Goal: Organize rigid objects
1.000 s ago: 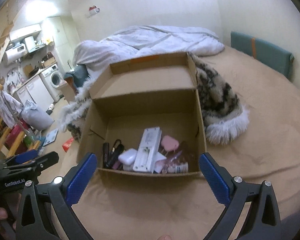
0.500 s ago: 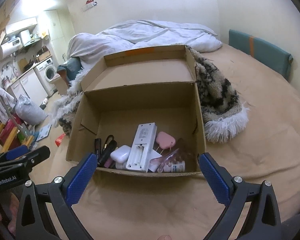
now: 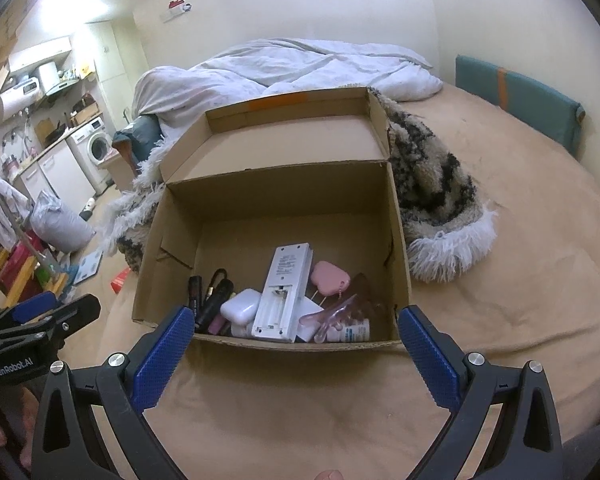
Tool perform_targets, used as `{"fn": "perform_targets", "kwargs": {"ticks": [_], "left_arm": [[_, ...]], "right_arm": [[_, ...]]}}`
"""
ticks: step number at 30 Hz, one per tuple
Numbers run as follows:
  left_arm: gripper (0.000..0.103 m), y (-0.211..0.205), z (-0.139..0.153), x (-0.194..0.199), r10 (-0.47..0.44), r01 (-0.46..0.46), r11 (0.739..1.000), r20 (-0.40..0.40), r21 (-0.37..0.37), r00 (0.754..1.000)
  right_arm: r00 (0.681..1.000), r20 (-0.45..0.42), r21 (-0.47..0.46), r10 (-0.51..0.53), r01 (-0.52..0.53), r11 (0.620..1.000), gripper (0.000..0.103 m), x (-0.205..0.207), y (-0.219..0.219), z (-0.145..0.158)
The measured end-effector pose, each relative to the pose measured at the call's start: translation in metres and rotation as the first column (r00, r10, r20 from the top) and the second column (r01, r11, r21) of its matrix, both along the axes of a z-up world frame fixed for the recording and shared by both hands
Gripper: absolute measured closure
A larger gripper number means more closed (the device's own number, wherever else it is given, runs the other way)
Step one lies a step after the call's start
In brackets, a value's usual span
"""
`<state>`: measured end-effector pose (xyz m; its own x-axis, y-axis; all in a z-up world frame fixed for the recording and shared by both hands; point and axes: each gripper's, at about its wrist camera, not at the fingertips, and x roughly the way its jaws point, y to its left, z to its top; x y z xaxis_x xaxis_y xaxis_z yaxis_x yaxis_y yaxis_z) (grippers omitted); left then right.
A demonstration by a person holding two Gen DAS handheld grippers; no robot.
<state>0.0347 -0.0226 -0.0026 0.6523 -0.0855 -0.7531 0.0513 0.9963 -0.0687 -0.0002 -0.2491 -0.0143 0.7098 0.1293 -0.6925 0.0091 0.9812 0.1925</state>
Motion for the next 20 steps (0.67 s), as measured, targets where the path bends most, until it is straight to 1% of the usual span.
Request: {"fn": "perform_targets", "kwargs": {"ticks": [13, 20], "left_arm": [[0.001, 0.0008, -0.0002, -0.0003, 0.001, -0.001, 1.000, 0.002, -0.003, 1.000], [0.001, 0.0004, 0.0005, -0.0008, -0.014, 0.014, 1.000, 0.002, -0.003, 1.000]], "right_arm": [[1.000, -0.005, 0.013, -0.012, 0.012, 1.000, 0.000, 0.0010, -0.0044, -0.0009], [1.000, -0.004, 0.018, -0.017, 0.017, 1.000, 0.000, -0.0005, -0.0042, -0.0009]]}}
